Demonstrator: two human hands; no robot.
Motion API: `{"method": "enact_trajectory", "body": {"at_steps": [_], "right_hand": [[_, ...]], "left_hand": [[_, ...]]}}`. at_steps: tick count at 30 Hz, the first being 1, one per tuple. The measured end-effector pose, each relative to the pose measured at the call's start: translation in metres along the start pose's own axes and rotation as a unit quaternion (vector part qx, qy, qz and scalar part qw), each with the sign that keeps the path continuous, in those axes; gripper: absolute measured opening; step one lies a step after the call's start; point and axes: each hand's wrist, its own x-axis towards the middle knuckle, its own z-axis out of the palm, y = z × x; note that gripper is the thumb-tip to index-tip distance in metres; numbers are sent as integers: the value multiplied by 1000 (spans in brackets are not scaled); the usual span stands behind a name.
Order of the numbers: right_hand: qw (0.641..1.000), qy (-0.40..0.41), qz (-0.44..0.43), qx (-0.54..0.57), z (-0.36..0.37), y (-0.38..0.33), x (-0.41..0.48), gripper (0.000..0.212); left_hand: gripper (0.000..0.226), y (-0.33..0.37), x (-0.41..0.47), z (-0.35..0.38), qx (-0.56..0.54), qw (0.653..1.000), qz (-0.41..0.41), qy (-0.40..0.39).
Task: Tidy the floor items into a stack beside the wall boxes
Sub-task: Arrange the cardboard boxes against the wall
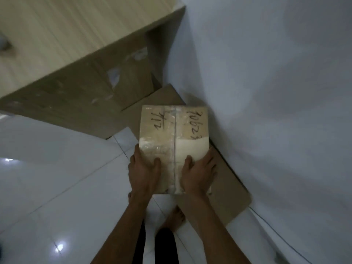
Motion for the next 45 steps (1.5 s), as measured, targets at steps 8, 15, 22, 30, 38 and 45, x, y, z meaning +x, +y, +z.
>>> {"method": "enact_trajectory", "body": {"at_steps": [8, 15, 22, 30, 38, 45], "right_hand": [[998, 17, -50, -17, 87, -24, 60, 85], [998, 52, -33, -16, 84, -31, 42, 96], [996, -67, -36, -54, 101, -42, -8, 98], [978, -62, -174, -102, 93, -23, 70, 101], [980, -101, -134, -107, 75, -49, 72, 87], [970, -179, -155, -53, 66, -52, 69, 95]], "left_hand": [[81, -46, 72, 46, 5, 998, 0, 57], [92, -42, 94, 35, 136, 982, 115, 65], [78, -21, 156, 24, 374, 844, 362, -130], [91, -19, 170, 20, 382, 844, 354, -127], [103, 7, 193, 24, 430, 838, 305, -141], [105, 31, 210, 17, 449, 833, 269, -177]]}}
